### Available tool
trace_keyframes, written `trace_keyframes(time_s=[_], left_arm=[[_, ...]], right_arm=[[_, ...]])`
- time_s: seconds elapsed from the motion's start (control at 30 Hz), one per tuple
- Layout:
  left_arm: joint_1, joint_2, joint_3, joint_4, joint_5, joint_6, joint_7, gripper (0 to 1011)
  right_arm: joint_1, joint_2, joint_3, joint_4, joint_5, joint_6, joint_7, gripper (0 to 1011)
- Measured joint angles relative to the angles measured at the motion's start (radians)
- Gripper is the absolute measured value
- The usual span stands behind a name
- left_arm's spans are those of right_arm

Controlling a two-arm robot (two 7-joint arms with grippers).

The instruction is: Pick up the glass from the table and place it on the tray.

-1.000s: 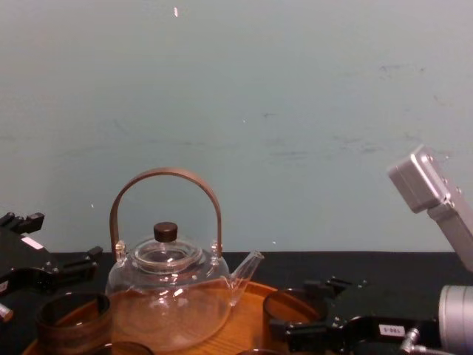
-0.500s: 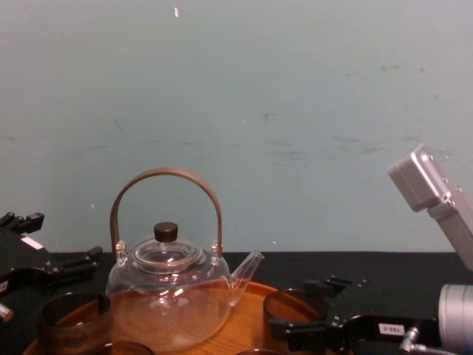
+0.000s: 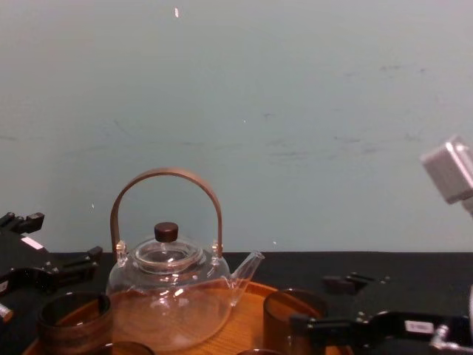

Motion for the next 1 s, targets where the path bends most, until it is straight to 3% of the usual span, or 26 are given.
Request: trace_keyframes(time_s=[0.33,0.7,0.87,1.0], left_arm=[[0.0,0.0,0.0,0.0,0.0,0.0,0.0,1002],[0.0,0.0,0.0,0.0,0.0,0.0,0.0,1001],[0.0,0.0,0.0,0.0,0.0,0.0,0.0,1002],[0.0,0.0,0.0,0.0,0.0,0.0,0.0,1001]], right_arm=[[-0.105,0.1,0.053,-0.154,0.051,0.036,-0.022,1002],[-0.199,0.197,0.107,-0.283,0.109,0.035,-0.02,1002],[-0.225,0.21,0.137,-0.307,0.126,0.015,-0.047,1002],[-0.249,0.195,0.172,-0.321,0.129,-0.016,-0.107,1002]])
